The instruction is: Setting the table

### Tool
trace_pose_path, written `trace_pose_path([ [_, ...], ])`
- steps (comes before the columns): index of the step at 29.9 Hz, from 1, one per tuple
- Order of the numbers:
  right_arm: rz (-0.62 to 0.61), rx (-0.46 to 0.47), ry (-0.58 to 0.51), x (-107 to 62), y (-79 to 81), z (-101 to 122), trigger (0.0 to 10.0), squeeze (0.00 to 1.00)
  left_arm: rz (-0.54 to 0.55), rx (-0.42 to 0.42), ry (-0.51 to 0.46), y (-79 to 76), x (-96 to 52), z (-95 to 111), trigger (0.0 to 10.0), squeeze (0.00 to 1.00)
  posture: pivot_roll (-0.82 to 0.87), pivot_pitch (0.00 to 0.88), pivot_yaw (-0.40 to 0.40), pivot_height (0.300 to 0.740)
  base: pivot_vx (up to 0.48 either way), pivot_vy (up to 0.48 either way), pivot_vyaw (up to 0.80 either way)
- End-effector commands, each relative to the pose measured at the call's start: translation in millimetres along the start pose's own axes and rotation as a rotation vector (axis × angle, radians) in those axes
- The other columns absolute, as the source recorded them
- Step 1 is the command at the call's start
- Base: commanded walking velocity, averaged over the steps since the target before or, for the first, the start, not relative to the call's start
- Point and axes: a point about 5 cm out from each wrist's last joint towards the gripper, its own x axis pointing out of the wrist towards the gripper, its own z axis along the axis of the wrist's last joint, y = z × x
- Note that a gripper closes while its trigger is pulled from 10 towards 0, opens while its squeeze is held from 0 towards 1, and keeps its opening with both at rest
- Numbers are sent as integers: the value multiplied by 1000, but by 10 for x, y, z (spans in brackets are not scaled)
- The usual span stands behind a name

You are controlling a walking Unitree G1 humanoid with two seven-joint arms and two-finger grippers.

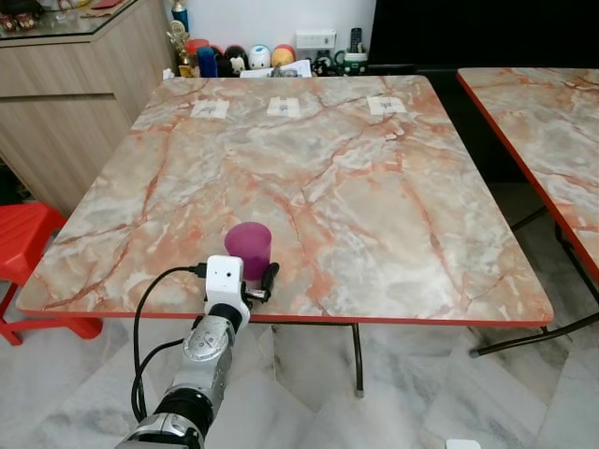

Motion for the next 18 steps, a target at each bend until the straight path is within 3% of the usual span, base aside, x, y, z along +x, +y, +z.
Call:
trace_pose_path([
  [1, -2, -4, 14, -15, -8, -61, 10000, 0, 5, -11, 5, -15, -4, -24, 7020, 0, -57, 130, 3, 740, 0, 0, 0],
  [2, -2, -5, 14, -15, -8, -61, 10000, 0, 7, -14, 1, -18, -4, -21, 1098, 0, -57, 130, 3, 740, 0, 0, 0],
  [3, -2, -6, 15, -15, -8, -61, 10000, 0, 8, -16, -3, -20, -5, -19, 0, 0, -57, 130, 3, 740, 0, 0, 0],
  [18, -1, -15, 18, -18, -11, -72, 10000, 0, 16, -20, -27, -28, -20, -21, 0, 0, -51, 132, -1, 740, 0, 0, 0],
])
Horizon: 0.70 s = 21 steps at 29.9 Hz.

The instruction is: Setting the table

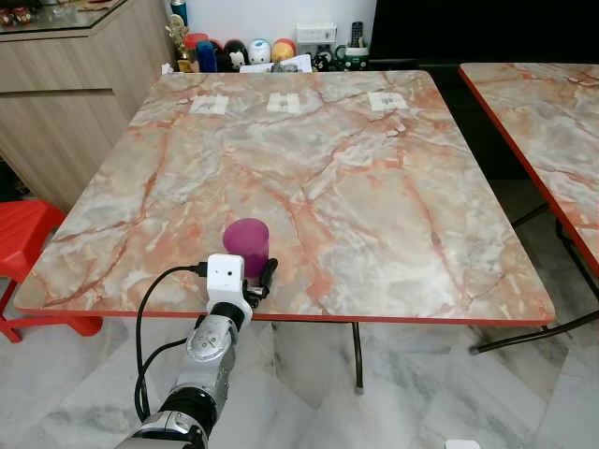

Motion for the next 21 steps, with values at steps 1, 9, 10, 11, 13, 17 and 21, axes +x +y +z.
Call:
trace_pose_path([
  [1, -4, -5, 20, -17, -15, -72, 10000, 0, 7, -3, -8, -1, -3, -1, 0, 0, -51, 132, -1, 740, 0, 0, 0],
  [9, -6, -5, 20, -18, -18, -73, 10000, 0, -1, 26, -27, 0, -6, 19, 0, 0, -50, 131, -2, 740, 0, 0, 0],
  [10, -6, -4, 20, -18, -18, -73, 10000, 0, 1, 34, -35, 4, -6, 29, 0, 0, -50, 131, -2, 740, 0, 0, 0],
  [11, -6, -3, 20, -18, -18, -73, 10000, 0, 2, 42, -47, 12, -5, 48, 0, 0, -50, 131, -2, 740, 0, 0, 0],
  [13, -6, -3, 20, -19, -16, -76, 10000, 0, 7, 68, -82, 45, -10, 98, 0, 0, -46, 131, 0, 740, 0, 0, 0],
  [17, -5, 0, 22, -22, -9, -88, 10000, 0, 44, 116, -140, 246, -92, 168, 0, 0, -39, 132, 4, 740, 0, 0, 0],
  [21, -3, -1, 23, -22, -8, -90, 10000, 0, 69, 139, -154, 363, -147, 185, 0, 0, -39, 132, 4, 740, 0, 0, 0],
])
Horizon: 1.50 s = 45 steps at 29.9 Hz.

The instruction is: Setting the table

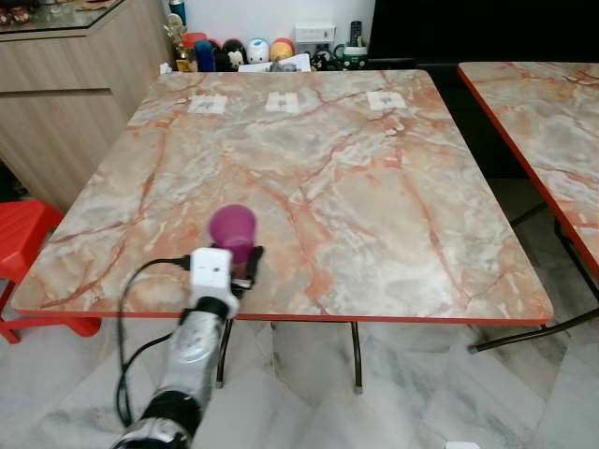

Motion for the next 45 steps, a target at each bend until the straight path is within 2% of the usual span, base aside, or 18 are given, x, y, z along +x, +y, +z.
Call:
trace_pose_path([
  [1, 4, -2, 17, -13, 7, -56, 10000, 0, 16, 21, -16, 85, -58, 5, 0, 0, -21, 131, 4, 740, 0, 0, 0],
  [2, 7, -4, 18, -14, 11, -58, 10000, 0, 29, 37, -23, 162, -102, 12, 0, 0, -13, 129, 4, 740, 0, 0, 0],
  [5, 10, -5, 17, -14, 13, -58, 10000, 0, 46, 46, -29, 242, -172, 12, 0, 0, -8, 123, 8, 740, 0, 0, 0],
  [8, 10, -6, 16, -14, 12, -58, 10000, 0, 51, 51, -29, 270, -214, 6, 0, 0, -11, 121, 8, 740, 0, 0, 0],
  [11, 9, -5, 15, -14, 4, -58, 10000, 0, 61, 49, -18, 374, -376, 4, 0, 0, -3, 117, 3, 740, 0, 0, 0],
  [12, 9, -5, 15, -14, 4, -58, 10000, 0, 61, 49, -18, 374, -376, 4, 0, 0, -3, 117, 3, 740, 0, 0, 0],
  [13, 9, -5, 14, -14, 1, -56, 10000, 0, 57, 50, -13, 383, -399, 0, 471, 0, 3, 117, 0, 740, 0, 0, 0],
  [14, 10, -7, 13, -13, -2, -53, 10000, 0, 56, 62, -1, 422, -455, -23, 6196, 0, 7, 116, -2, 740, 0, 0, 0],
  [15, 13, -9, 12, -12, -5, -49, 10000, 0, 60, 79, 18, 487, -542, -51, 8353, 0, 8, 116, -3, 740, 0, 0, 0],
  [16, 17, -13, 11, -12, -8, -46, 10000, 0, 71, 96, 27, 547, -608, -60, 10000, 0, 8, 115, -6, 740, 0, 0, 0],
  [22, 17, -15, 10, -10, -21, -42, 10000, 0, 75, 115, 51, 607, -774, -59, 10000, 0, 15, 106, -4, 740, 0, 0, 0],
  [30, 18, -2, 6, 2, 11, 0, 10000, 0, 89, 83, 92, 630, -870, -62, 10000, 0, 29, 64, 6, 740, 0, 0, 0],
  [38, 16, 23, -11, 21, 60, 79, 10000, 0, 61, 60, 116, 559, -853, -91, 10000, 0, 21, 32, 22, 740, 0, 0, 0],
  [45, 14, 27, -26, 41, 78, 167, 10000, 0, 44, 36, 117, 498, -765, -82, 10000, 0, 19, 0, 21, 740, 0, 0, 0],
])
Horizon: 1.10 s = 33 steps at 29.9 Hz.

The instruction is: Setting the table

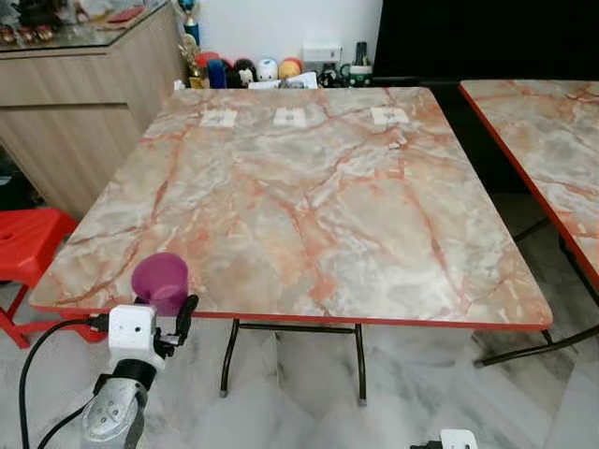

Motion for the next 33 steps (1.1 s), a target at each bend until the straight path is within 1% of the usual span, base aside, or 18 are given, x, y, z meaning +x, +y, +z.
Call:
trace_pose_path([
  [1, -3, 13, 23, -5, 5, -38, 10000, 0, -3, -13, 9, -16, 3, -5, 10000, 0, 19, 0, 19, 740, 0, 0, 0],
  [8, -6, 3, 22, -1, -16, -25, 10000, 0, -4, -18, 19, -27, -24, -28, 10000, 0, 29, 0, 10, 740, 0, 0, 0],
  [12, -4, -7, 26, -9, -26, -52, 10000, 0, -16, -2, 36, -70, -64, -67, 10000, 0, 26, 0, 7, 740, 0, 0, 0],
  [21, -4, -23, 33, -26, -47, -108, 10000, 0, -30, -7, 46, -125, -92, -91, 10000, 0, 19, 0, 4, 740, 0, -433, 0],
  [25, 1, -48, 45, -31, -53, -132, 10000, 0, -33, -6, 51, -129, -113, -96, 10000, 0, 19, 0, 0, 740, 0, -450, 0],
  [33, 10, -61, 44, -33, -47, -137, 10000, 0, -28, -2, 62, -120, -137, -113, 10000, 0, 19, 0, 2, 740, 0, -450, 0],
])
